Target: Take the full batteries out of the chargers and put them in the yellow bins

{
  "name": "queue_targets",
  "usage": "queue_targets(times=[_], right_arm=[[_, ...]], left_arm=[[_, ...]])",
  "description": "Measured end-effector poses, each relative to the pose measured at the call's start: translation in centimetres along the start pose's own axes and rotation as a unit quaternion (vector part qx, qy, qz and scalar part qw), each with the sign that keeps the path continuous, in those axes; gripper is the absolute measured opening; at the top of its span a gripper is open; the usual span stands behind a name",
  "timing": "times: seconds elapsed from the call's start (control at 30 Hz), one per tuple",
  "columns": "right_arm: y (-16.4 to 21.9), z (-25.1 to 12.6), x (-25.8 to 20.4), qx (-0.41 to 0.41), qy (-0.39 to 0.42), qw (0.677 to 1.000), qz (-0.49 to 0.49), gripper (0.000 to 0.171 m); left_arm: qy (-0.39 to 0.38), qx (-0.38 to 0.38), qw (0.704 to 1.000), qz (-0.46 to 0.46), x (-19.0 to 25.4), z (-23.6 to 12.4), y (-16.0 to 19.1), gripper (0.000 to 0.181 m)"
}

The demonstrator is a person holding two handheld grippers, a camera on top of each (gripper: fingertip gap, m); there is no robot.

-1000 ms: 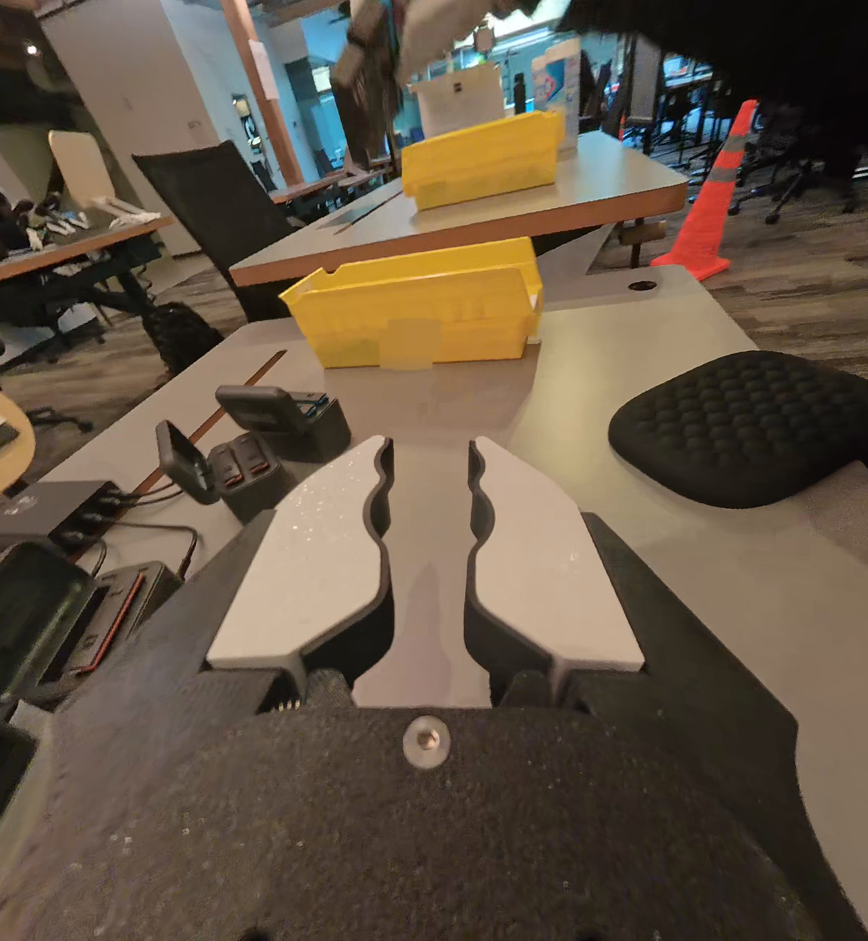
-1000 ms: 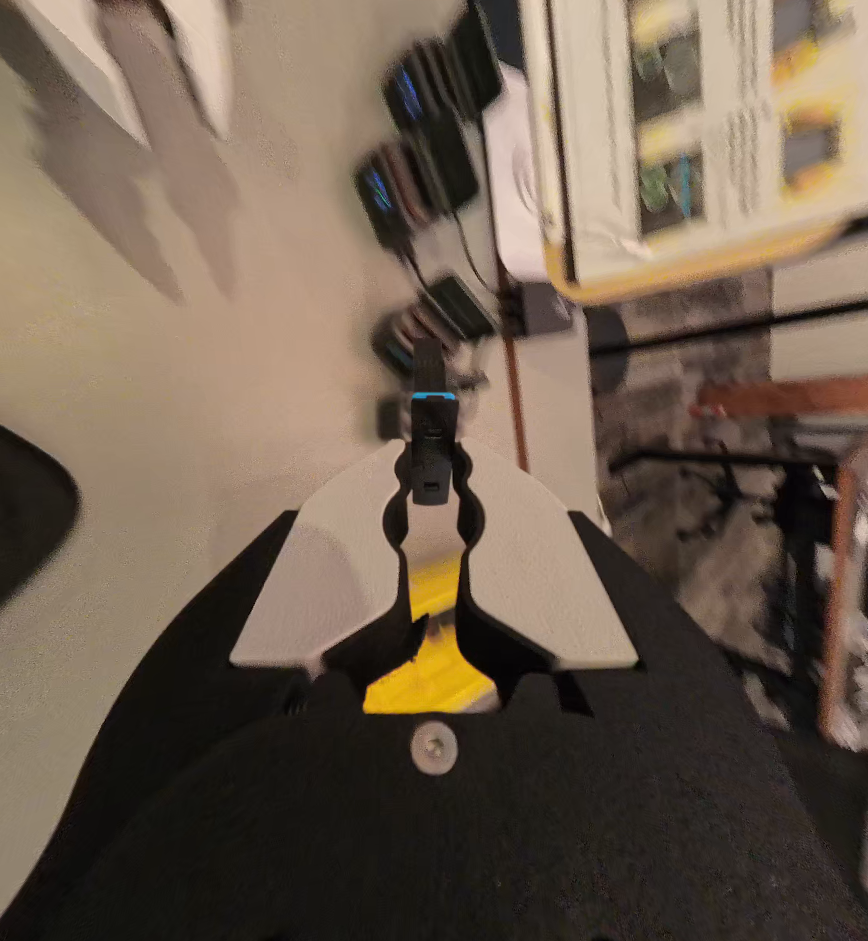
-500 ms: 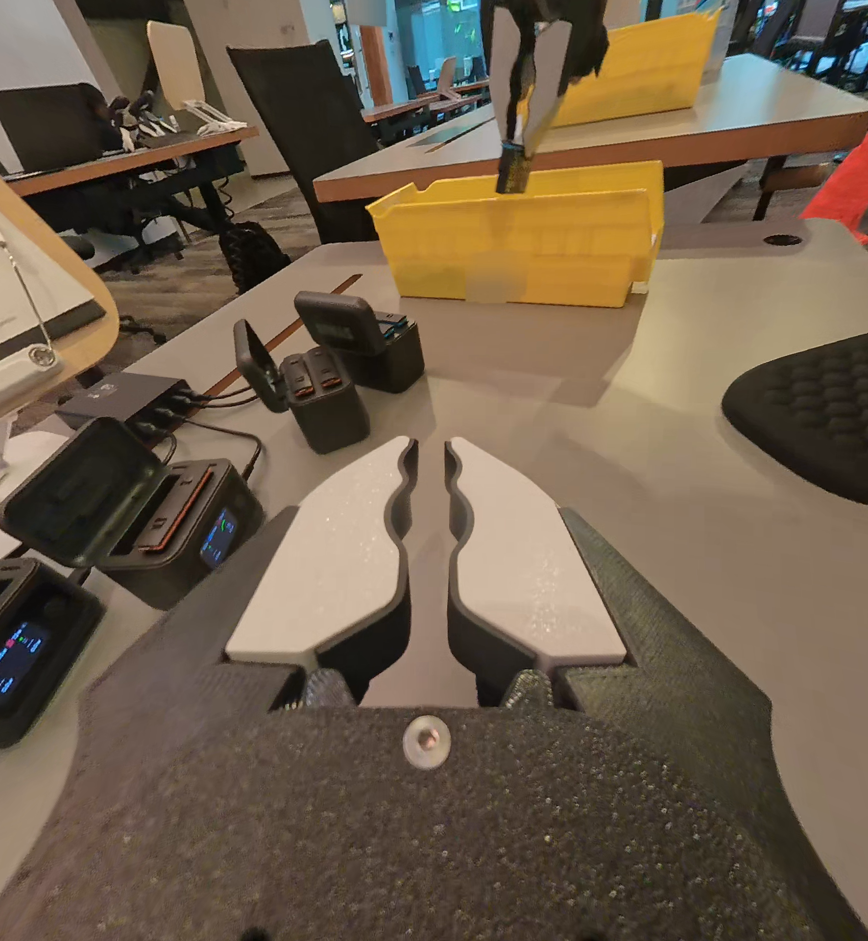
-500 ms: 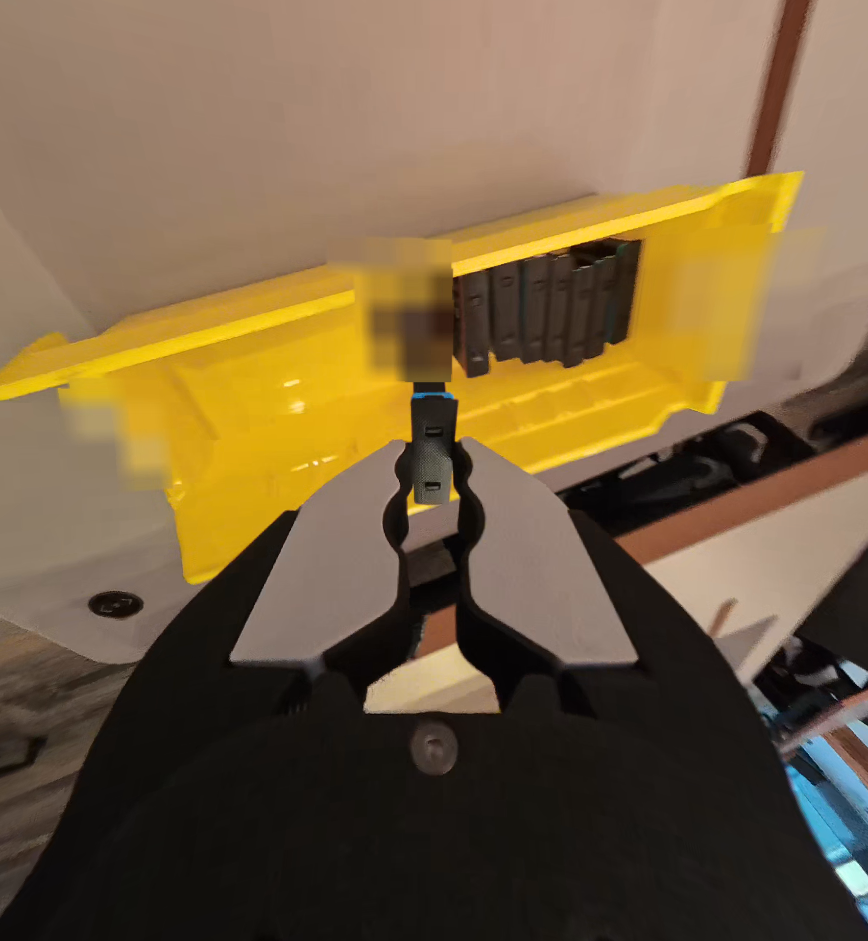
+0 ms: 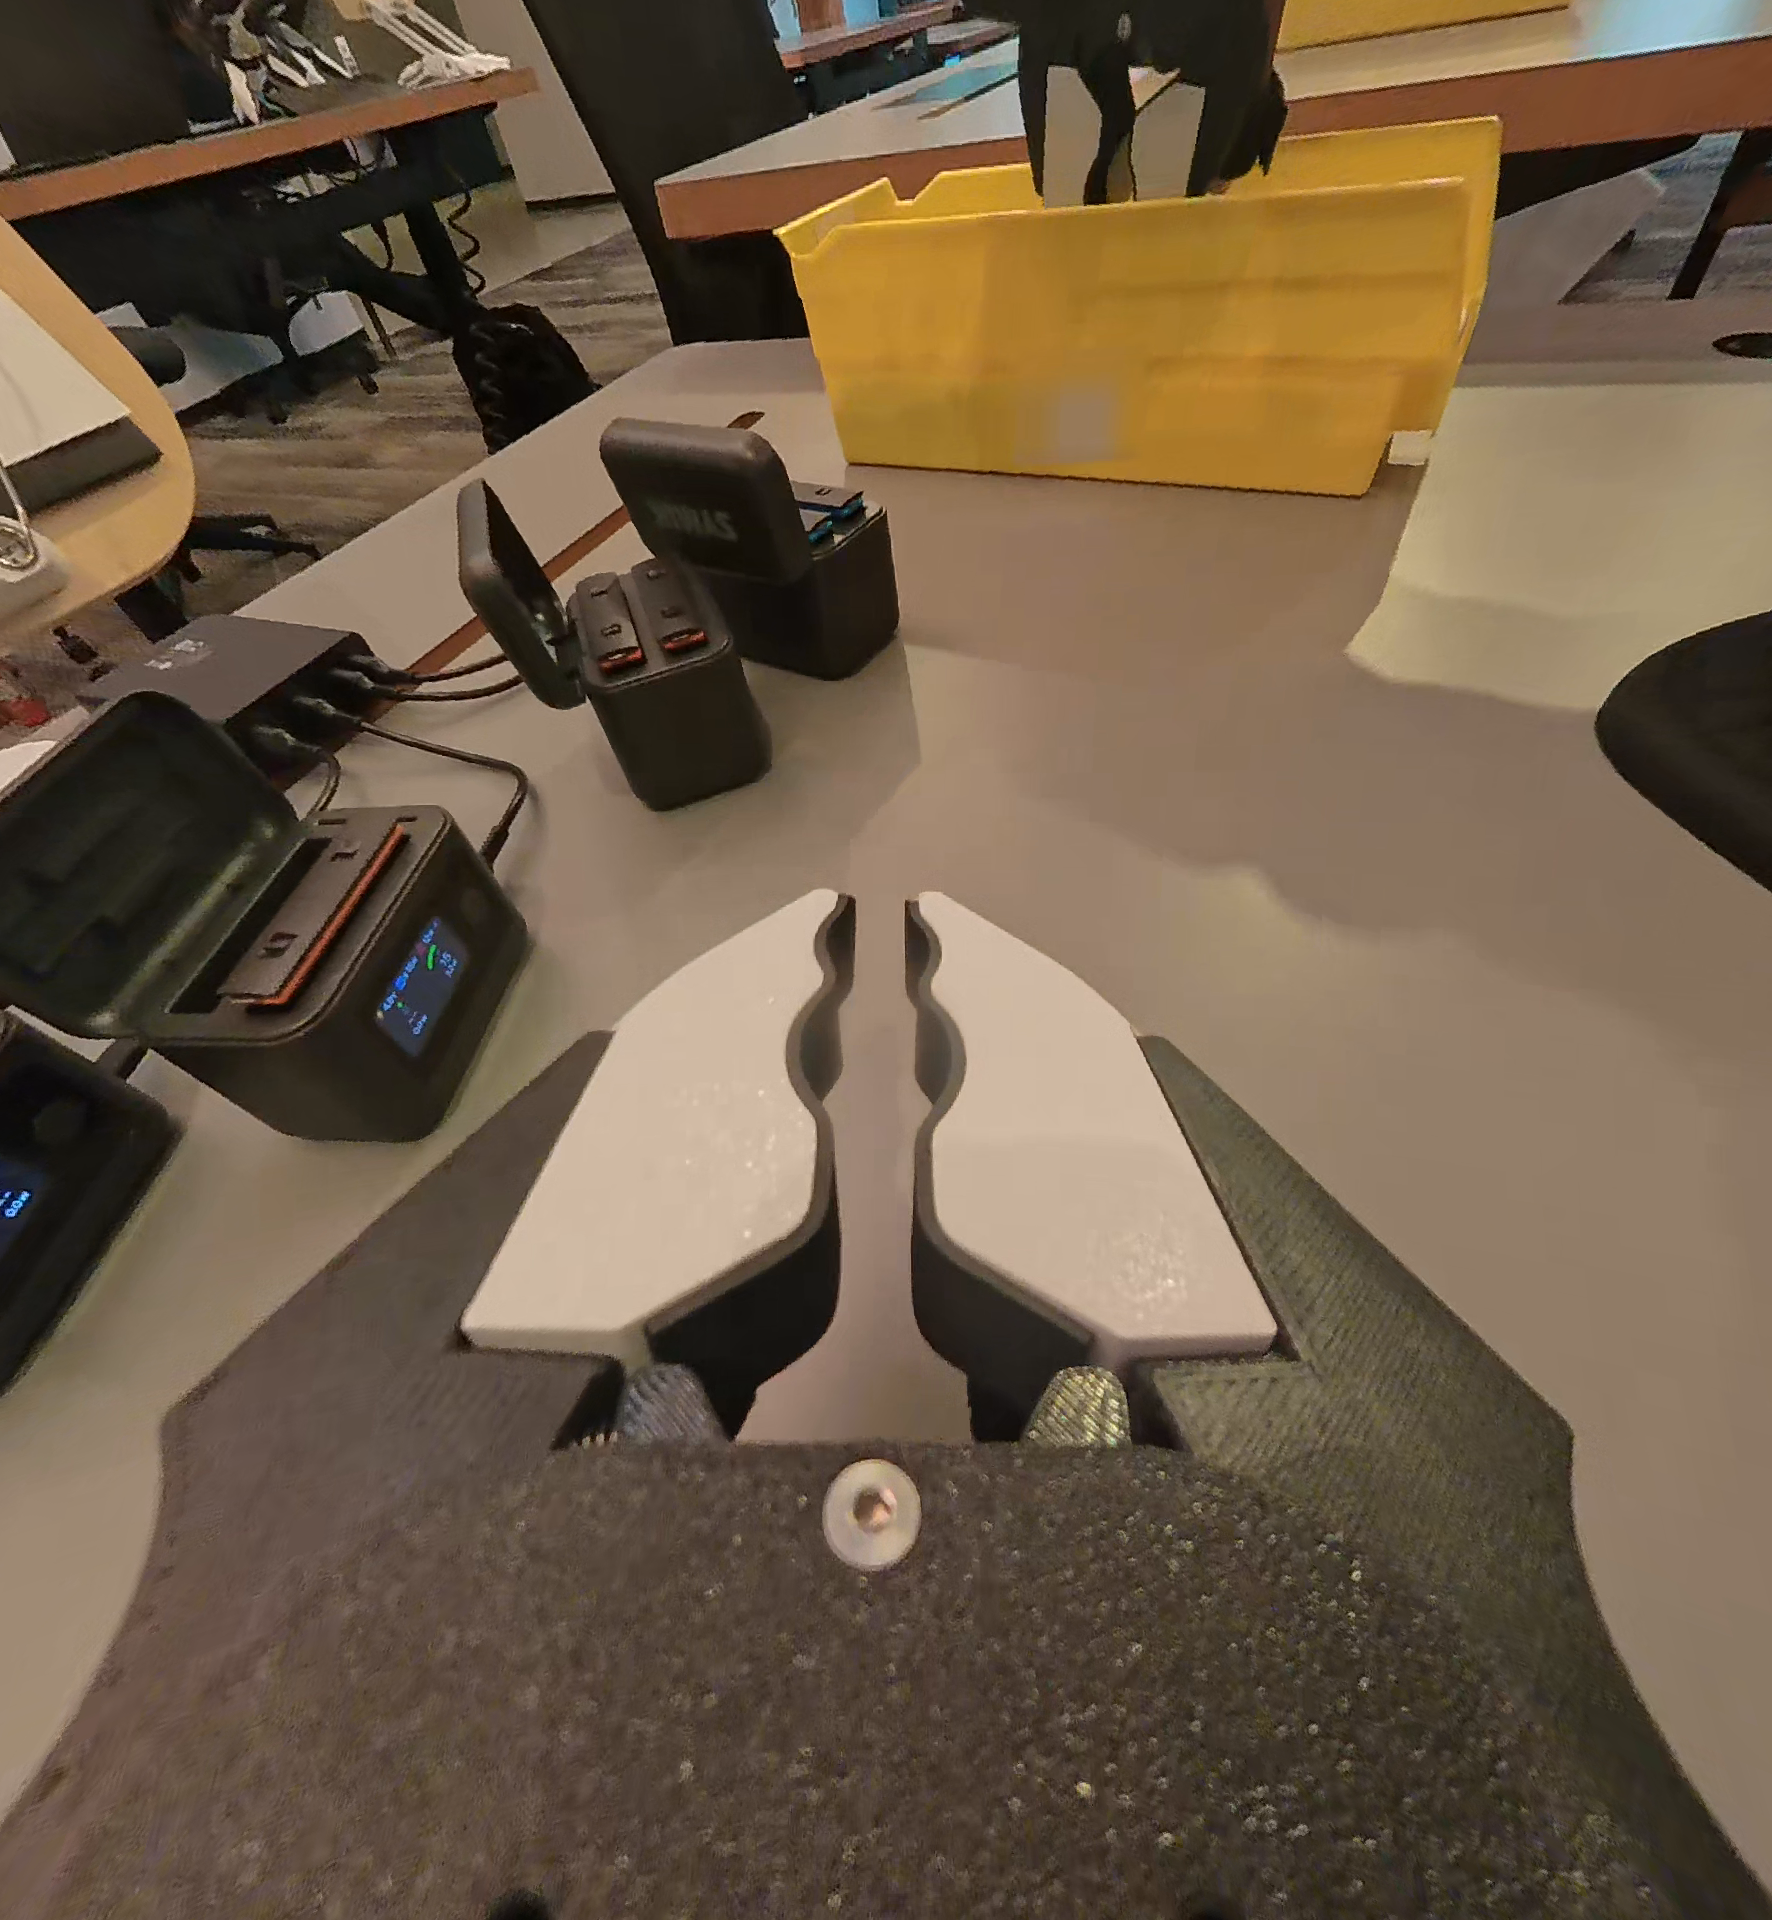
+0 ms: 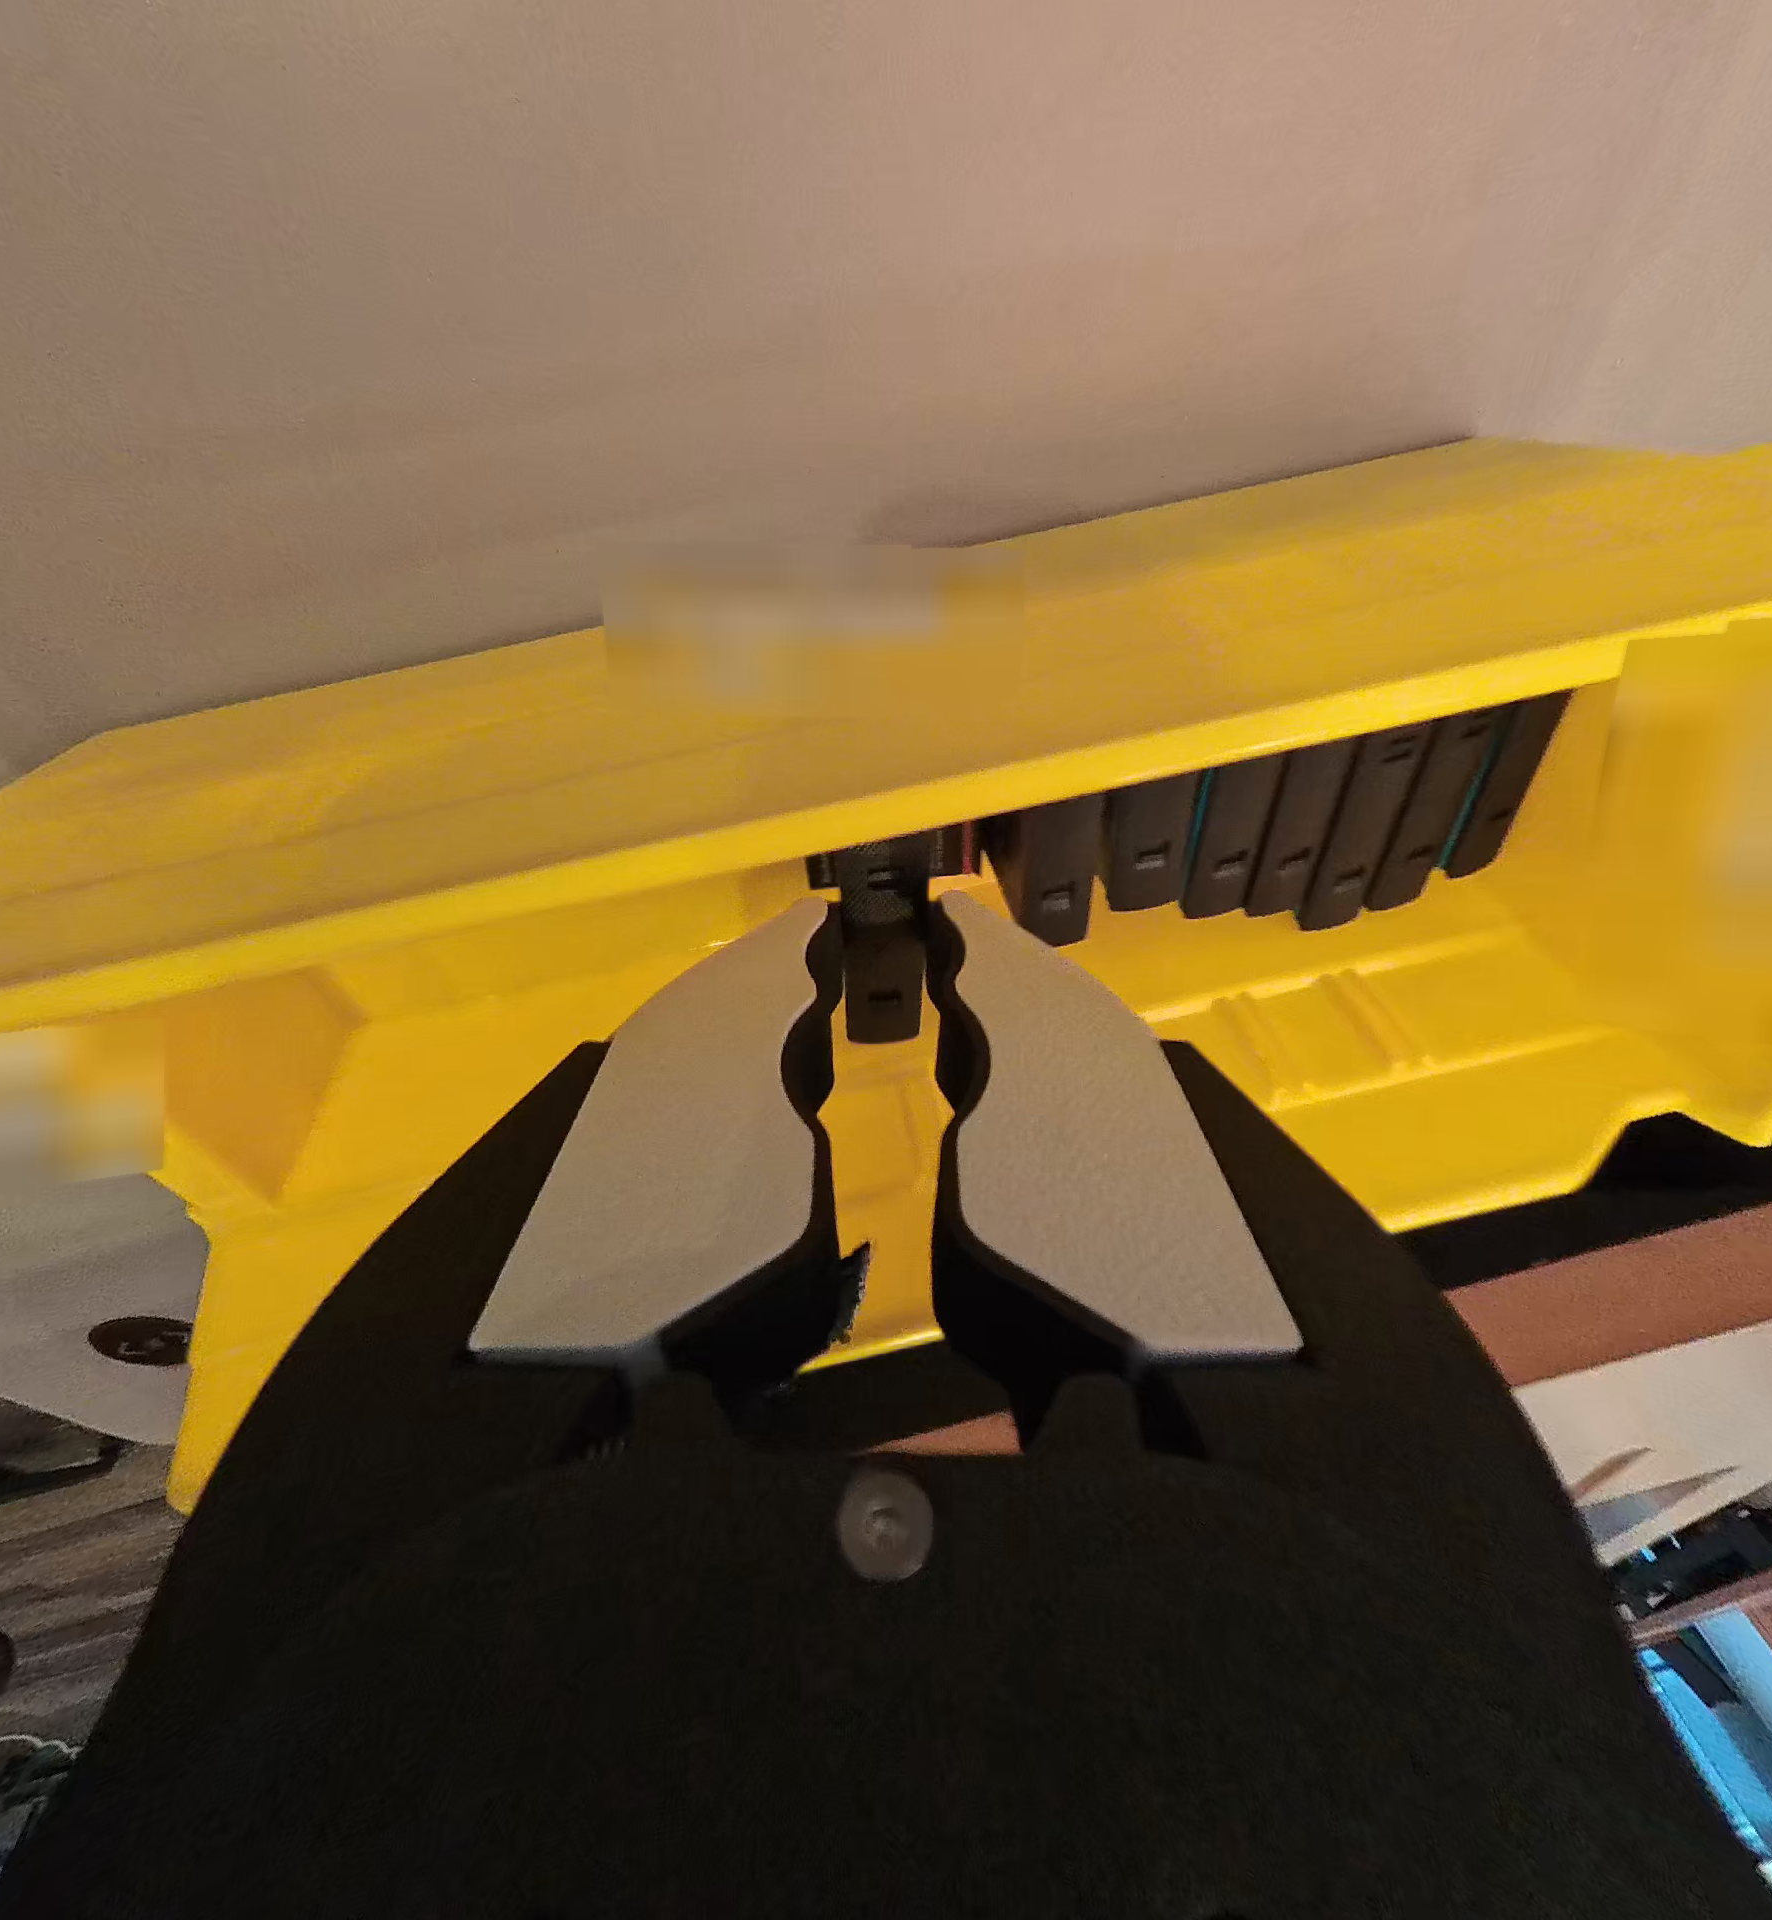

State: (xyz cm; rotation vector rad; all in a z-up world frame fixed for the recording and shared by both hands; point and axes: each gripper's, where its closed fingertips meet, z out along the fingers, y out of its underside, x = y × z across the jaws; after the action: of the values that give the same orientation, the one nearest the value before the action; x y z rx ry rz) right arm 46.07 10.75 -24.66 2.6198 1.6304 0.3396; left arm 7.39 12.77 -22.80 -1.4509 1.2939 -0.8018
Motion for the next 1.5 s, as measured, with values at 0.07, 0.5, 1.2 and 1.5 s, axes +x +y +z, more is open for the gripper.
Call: queue_targets(times=[0.07,0.5,1.2,1.5], right_arm=[[-0.2,0.0,0.7,-0.003,0.007,1.0,0.001,0.015],[-0.1,-0.9,3.4,-0.003,0.078,0.997,0.005,0.025],[-6.7,-27.4,3.5,0.725,0.266,0.591,0.234,0.0],[-14.3,-24.8,-1.0,0.746,0.191,0.581,0.263,0.0]], left_arm=[[-0.001,-0.002,1.0,0.0,0.0,0.0,0.1,0.009],[0.002,-0.013,1.0,0.0,0.0,0.2,0.5,0.009],[-0.017,-0.025,0.998,-0.049,-1.1,-0.1,0.8,0.007],[-0.135,-0.021,0.989,-0.052,-6.0,-1.2,1.3,0.014]])
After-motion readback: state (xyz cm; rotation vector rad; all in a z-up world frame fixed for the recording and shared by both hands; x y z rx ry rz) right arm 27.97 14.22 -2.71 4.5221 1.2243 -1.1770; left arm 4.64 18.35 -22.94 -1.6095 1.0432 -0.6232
